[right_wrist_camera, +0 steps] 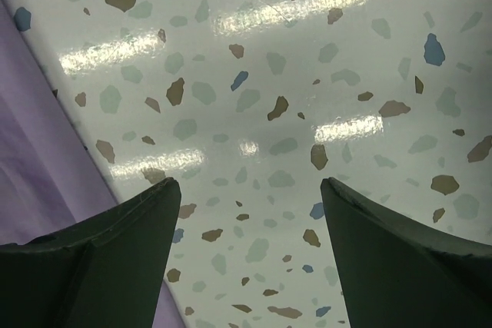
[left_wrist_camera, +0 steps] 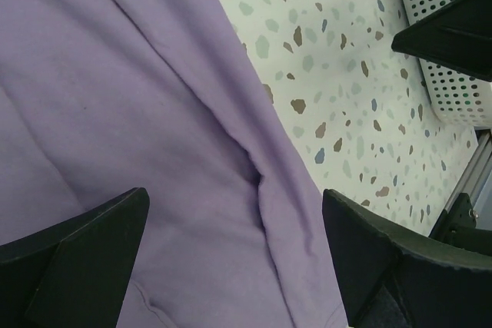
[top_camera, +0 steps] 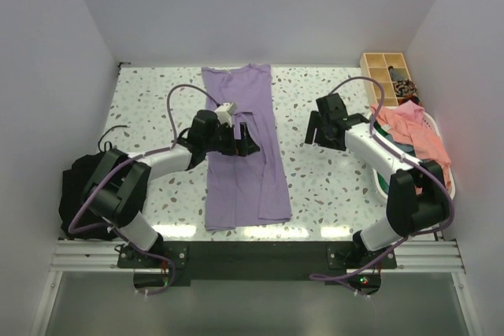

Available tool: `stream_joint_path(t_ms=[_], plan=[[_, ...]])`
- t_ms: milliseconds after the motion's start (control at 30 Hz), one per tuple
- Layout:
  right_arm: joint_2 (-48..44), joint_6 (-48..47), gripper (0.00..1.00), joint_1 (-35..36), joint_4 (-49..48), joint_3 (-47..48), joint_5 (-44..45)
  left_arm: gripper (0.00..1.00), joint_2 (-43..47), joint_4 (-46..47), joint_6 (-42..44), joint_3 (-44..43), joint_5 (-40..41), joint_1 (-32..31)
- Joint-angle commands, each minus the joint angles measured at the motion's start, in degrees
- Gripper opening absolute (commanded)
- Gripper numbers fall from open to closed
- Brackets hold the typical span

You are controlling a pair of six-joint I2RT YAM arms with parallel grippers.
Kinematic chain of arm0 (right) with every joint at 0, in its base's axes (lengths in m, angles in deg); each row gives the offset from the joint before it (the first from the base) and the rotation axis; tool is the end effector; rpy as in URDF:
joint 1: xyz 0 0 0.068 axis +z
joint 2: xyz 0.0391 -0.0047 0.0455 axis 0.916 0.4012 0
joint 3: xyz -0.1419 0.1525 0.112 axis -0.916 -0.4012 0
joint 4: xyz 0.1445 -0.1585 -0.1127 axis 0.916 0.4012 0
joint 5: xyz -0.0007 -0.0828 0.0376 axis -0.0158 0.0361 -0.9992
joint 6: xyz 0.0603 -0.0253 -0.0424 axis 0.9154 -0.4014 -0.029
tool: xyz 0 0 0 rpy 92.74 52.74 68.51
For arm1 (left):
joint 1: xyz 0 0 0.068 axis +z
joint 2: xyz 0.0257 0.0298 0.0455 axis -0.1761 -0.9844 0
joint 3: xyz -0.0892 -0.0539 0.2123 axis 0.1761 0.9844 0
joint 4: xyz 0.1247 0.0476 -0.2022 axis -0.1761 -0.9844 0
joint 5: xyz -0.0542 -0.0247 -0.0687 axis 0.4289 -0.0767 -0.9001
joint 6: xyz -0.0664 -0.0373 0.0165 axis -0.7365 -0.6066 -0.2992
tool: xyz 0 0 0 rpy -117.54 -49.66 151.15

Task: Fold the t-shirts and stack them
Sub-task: Rotate the tshirt 100 degrees

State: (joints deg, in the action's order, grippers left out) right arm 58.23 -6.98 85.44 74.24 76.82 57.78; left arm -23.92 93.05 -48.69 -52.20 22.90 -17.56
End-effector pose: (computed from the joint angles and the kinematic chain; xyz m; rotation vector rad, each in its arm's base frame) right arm 0.3021 0.0862 0.1804 0.3081 2.5096 -0.0122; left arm 0.2926 -0.1838 0.1422 0.1915 2.2663 -1.0176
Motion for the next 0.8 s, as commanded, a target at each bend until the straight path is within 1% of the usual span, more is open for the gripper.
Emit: stream_joint_path(t_ms=[0,367,467,500,567,600,667,700,767], plan=[[0.43,-0.67,0.79,-0.9,-2.19,1.31,-2.3,1.0,0.07,3.03,-1.95,-1.35,2.9,-2.17],[1.22,-0.67,0.79,-1.16,-3.6,-1.76,-3.88,1.0,-8.37,0.04,-4.5,-7.06,6.67,-8.24],[1.49,-0.67,0.79,-1.34,-3.95,-2.38,-4.32,0.97,-9.78,-0.75,-4.77,-8.3,7.73,-9.12],[1.57,-0.67,0.79,-1.34,-4.21,-2.64,-4.33,0.93,-10.04,-1.36,-4.77,-8.82,8.08,-9.3],[1.75,-0.67,0.79,-1.43,-4.3,-3.0,-4.59,0.9,-10.57,-1.71,-4.68,-9.26,8.87,-9.65],[1.75,-0.67,0.78,-1.51,-4.39,-3.08,-4.76,0.84,-10.74,-1.89,-4.68,-9.7,9.05,-9.74],[2.01,-0.67,0.78,-1.51,-4.48,-3.35,-4.85,0.77,-11.36,-2.42,-4.33,-10.32,9.75,-10.0],[2.1,-0.67,0.78,-1.6,-4.48,-3.35,-4.85,0.67,-11.54,-3.2,-4.15,-10.84,10.01,-10.18],[2.28,-0.76,0.78,-1.69,-4.39,-3.26,-4.77,0.58,-12.06,-3.91,-3.98,-11.29,10.8,-10.35]])
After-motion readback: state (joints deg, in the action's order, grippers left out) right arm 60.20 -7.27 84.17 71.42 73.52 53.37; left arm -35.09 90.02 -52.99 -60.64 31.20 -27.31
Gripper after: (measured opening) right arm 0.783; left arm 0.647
